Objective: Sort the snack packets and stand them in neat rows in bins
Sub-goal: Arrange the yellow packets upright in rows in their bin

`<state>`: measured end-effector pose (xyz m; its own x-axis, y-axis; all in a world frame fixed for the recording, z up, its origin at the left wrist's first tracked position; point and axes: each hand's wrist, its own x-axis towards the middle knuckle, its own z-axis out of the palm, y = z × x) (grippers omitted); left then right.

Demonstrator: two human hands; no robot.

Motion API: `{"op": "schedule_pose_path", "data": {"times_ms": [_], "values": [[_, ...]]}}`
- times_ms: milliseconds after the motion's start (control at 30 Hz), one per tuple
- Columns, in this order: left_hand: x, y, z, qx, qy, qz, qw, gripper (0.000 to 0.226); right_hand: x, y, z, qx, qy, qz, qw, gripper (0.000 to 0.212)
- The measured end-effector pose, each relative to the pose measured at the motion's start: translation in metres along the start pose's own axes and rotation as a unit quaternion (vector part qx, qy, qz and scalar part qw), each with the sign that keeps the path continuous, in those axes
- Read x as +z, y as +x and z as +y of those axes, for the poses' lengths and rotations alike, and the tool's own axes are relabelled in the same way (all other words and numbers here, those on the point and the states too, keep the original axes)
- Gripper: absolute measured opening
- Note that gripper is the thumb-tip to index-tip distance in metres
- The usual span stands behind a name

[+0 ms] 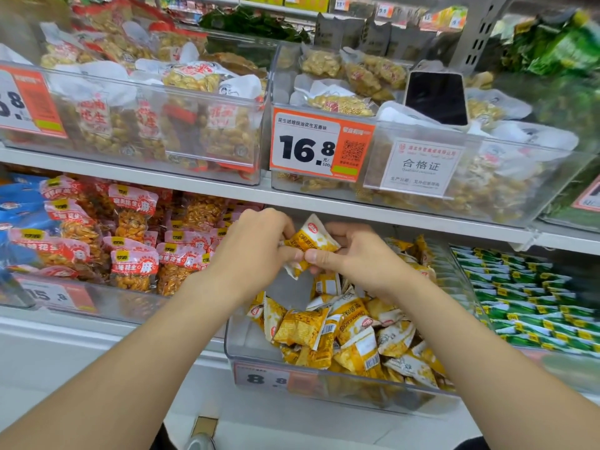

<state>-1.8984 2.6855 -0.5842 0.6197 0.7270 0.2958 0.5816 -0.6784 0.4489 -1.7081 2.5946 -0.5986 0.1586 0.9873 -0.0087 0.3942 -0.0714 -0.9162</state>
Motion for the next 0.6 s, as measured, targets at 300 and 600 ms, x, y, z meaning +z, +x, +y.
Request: {"op": "schedule_pose_path", "data": {"times_ms": [300,600], "values": [[0.003,-0.008,-0.015,-0.091,0.137,-0.07,0.984,0.058,0.042,0.053,0.014,0.024,-0.374,0.023,0.927,0.056],[0.012,-0.002,-0.026,-0.112,0.069,-0.178,0.975,0.054,0.068,0.096,0.017,0.142,-0.405,0.073,0.9,0.023]]}}
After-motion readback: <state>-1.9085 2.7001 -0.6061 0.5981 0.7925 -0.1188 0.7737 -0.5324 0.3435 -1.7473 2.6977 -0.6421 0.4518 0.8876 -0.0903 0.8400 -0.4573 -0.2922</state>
